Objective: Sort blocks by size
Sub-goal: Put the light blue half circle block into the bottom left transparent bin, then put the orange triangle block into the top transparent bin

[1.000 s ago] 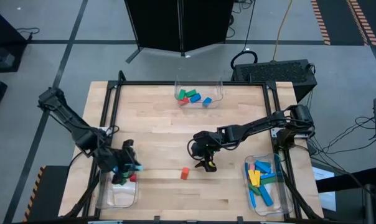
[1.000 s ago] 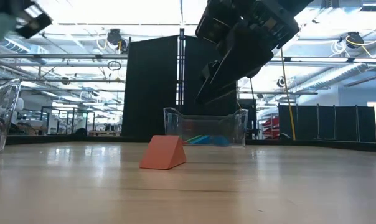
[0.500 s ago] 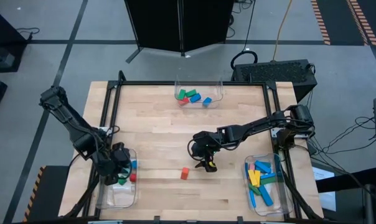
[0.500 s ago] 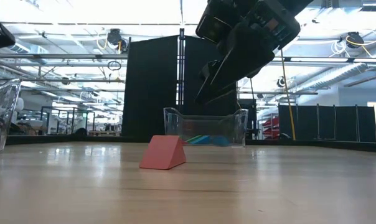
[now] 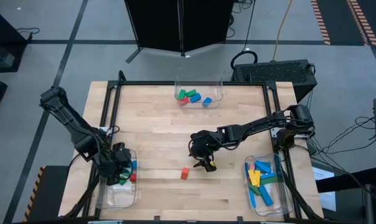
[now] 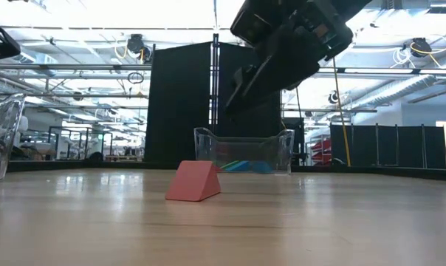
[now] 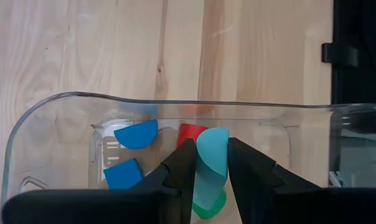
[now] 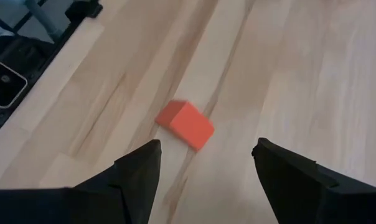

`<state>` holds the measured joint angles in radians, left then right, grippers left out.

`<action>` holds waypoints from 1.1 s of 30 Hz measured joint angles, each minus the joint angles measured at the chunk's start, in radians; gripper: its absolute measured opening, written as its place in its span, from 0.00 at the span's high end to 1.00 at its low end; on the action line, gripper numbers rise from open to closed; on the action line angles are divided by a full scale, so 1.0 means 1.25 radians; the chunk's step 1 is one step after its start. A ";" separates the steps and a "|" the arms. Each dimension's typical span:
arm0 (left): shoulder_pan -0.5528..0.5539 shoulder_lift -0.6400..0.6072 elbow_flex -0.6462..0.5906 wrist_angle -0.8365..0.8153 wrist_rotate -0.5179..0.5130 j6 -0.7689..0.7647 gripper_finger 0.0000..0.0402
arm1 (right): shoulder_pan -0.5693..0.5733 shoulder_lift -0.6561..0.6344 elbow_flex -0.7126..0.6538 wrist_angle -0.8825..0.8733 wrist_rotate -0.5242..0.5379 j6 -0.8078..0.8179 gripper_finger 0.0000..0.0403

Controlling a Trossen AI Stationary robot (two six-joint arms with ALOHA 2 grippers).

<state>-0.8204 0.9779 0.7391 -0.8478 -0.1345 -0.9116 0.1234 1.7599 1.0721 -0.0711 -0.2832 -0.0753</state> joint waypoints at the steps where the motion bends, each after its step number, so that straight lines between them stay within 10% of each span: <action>1: 0.000 0.006 0.000 0.000 0.000 0.000 0.78 | 0.000 0.000 0.000 0.011 0.000 -0.009 0.38; 23: 0.001 0.154 0.000 0.041 -0.027 -0.021 0.61 | 0.002 0.011 0.000 0.057 0.080 -0.069 0.38; 33: 0.001 0.153 0.000 0.050 0.160 -0.043 0.53 | 0.013 0.128 0.006 0.083 0.072 -0.158 0.38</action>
<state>-0.8192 1.1685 0.7391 -0.7853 0.0654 -0.9650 0.1394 1.9201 1.0801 0.0324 -0.1930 -0.2727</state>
